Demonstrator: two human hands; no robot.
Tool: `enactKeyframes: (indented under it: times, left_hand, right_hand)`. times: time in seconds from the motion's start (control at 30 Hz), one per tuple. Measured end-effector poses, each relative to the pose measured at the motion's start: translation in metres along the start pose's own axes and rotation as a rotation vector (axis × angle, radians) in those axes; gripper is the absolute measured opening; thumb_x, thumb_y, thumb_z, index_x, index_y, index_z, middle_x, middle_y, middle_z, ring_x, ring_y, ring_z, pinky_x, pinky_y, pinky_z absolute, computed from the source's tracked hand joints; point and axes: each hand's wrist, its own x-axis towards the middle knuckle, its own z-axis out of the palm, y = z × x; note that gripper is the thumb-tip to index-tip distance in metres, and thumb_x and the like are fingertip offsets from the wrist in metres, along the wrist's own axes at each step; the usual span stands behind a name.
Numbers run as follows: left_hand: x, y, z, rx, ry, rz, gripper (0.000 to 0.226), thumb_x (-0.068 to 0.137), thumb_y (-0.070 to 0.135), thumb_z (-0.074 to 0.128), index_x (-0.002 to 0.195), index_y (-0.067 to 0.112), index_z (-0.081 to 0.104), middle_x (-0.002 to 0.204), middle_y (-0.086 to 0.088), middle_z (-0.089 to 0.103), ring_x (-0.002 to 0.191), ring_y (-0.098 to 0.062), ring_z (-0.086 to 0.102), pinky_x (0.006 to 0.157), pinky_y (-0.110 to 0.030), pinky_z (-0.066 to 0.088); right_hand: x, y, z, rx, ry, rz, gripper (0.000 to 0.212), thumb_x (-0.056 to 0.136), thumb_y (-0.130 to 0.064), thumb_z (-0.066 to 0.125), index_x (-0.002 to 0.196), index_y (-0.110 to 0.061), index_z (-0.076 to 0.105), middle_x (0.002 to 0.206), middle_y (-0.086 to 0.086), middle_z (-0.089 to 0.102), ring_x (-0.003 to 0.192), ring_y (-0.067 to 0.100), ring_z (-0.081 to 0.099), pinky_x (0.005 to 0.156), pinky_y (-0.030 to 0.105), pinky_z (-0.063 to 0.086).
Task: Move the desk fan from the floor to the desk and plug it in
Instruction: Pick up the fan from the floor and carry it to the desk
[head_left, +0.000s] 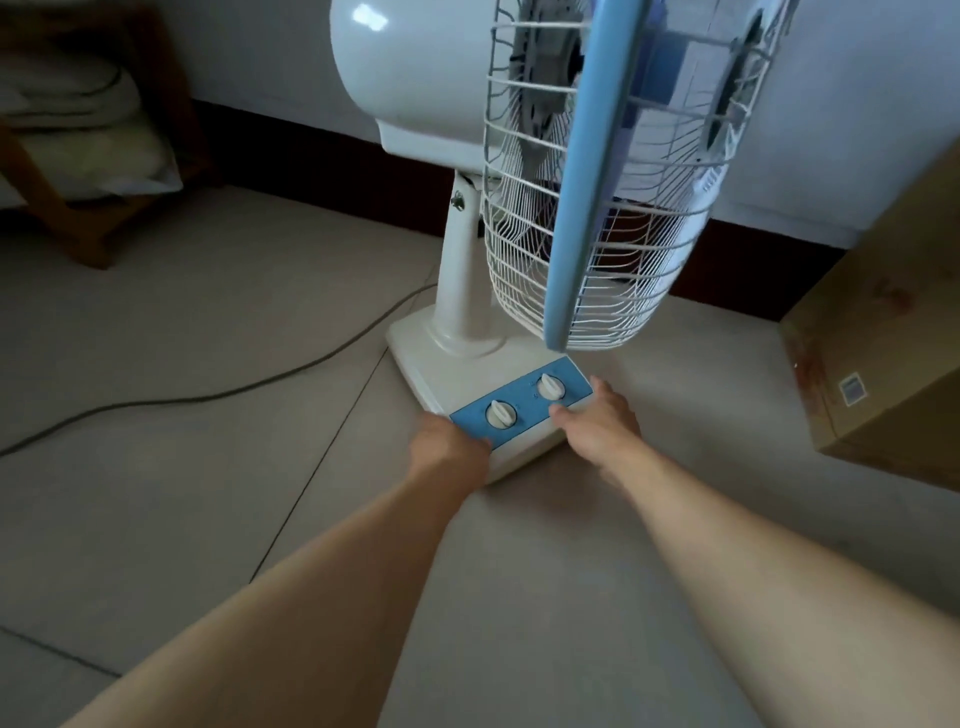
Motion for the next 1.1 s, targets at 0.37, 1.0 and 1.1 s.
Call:
enactKeyframes:
  times: [0.37, 1.0, 1.1]
  left_hand:
    - [0.009, 0.001, -0.031, 0.110, -0.042, 0.061, 0.037, 0.084, 0.012, 0.065, 0.117, -0.001, 0.053, 0.116, -0.025, 0.061, 0.098, -0.035, 0.063, 0.089, -0.049, 0.054]
    - [0.047, 0.016, -0.020, -0.063, 0.184, 0.001, 0.037, 0.086, 0.027, 0.058, 0.111, 0.000, 0.057, 0.116, -0.021, 0.059, 0.094, -0.031, 0.057, 0.077, -0.034, 0.046]
    - [0.053, 0.016, -0.018, -0.080, 0.216, -0.051, 0.052, 0.081, 0.040, 0.061, 0.118, 0.003, 0.056, 0.119, -0.018, 0.058, 0.098, -0.030, 0.059, 0.076, -0.033, 0.047]
  right_hand:
    - [-0.019, 0.000, 0.018, -0.038, 0.077, 0.099, 0.059, 0.079, -0.030, 0.071, 0.127, -0.005, 0.047, 0.130, 0.015, 0.051, 0.118, 0.031, 0.052, 0.095, 0.038, 0.048]
    - [0.030, -0.015, 0.028, 0.059, 0.063, 0.012, 0.057, 0.087, -0.047, 0.049, 0.117, 0.001, 0.056, 0.123, 0.021, 0.057, 0.112, 0.037, 0.055, 0.089, 0.038, 0.045]
    - [0.040, -0.016, 0.031, 0.040, 0.067, 0.036, 0.056, 0.087, -0.046, 0.047, 0.114, 0.001, 0.059, 0.120, 0.022, 0.060, 0.108, 0.038, 0.057, 0.090, 0.040, 0.049]
